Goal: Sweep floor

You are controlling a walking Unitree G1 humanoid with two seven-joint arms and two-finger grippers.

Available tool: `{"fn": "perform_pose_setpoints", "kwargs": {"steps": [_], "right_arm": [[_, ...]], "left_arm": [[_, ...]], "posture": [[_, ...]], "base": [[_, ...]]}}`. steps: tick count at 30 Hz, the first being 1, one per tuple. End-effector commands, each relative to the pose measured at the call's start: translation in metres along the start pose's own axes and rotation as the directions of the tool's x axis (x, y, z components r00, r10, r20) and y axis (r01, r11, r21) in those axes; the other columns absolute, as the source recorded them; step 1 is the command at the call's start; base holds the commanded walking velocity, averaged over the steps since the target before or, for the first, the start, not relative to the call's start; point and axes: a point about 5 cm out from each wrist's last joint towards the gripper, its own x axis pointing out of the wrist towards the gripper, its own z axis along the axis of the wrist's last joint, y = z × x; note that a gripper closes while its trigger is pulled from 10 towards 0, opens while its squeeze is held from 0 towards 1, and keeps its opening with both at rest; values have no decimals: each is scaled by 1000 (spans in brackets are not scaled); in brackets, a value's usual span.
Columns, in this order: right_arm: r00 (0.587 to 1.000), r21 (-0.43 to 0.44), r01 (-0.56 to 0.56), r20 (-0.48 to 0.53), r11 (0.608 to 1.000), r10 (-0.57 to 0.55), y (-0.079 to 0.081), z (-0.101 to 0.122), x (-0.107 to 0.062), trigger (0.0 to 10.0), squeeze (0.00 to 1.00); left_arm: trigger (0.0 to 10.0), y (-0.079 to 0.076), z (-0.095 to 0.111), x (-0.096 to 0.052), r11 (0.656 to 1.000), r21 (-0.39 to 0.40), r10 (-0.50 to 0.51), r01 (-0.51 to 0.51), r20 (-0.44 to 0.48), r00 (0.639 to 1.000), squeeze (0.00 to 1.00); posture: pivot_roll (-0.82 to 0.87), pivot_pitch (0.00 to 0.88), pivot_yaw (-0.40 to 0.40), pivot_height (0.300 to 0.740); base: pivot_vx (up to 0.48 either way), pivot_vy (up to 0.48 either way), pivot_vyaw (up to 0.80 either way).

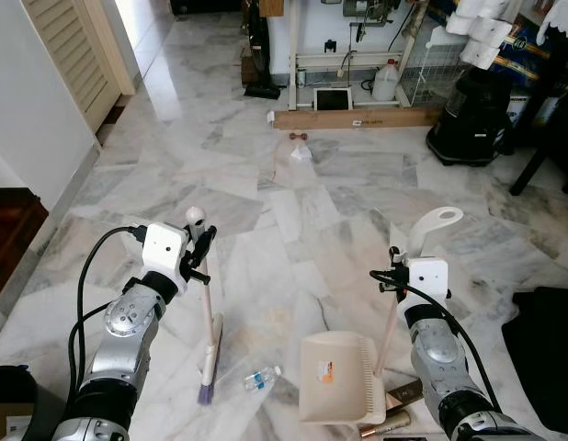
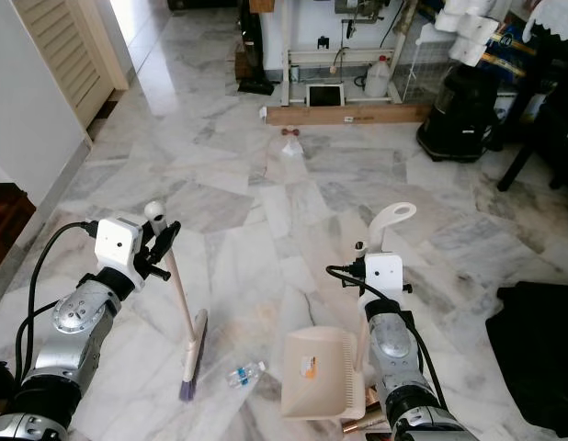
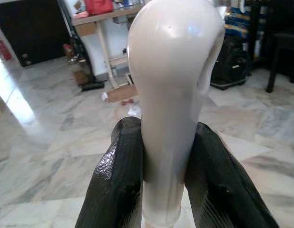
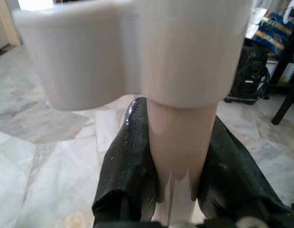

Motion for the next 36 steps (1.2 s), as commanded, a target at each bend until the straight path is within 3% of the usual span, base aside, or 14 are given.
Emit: {"fn": "perform_pose_setpoints", "kwargs": {"steps": [1,6,14,25,36], "right_arm": [[998,-1,-17,52,1000,17,7,11,5,10000,0],[997,-15,-38,68,999,39,15,16,9,10000,0],[995,-63,-27,93,998,33,20,25,15,10000,0],[987,-134,67,154,989,-46,15,36,21,10000,0],[986,-147,71,158,987,-47,20,39,23,10000,0]], "left_arm": [[10000,0,13,3,999,40,-26,24,43,999,0],[10000,7,27,2,998,68,-23,18,80,997,0],[10000,5,43,9,995,90,-39,29,117,992,0],[10000,-2,49,11,995,91,-43,32,131,990,0],[10000,-4,46,9,996,90,-31,20,119,992,0]], "posture": [[80,182,32,740],[99,222,34,740],[104,265,36,740],[110,285,26,740],[117,267,17,740]], "base": [[0,0,0],[0,0,0],[0,0,0],[0,0,0],[0,0,0]]}}
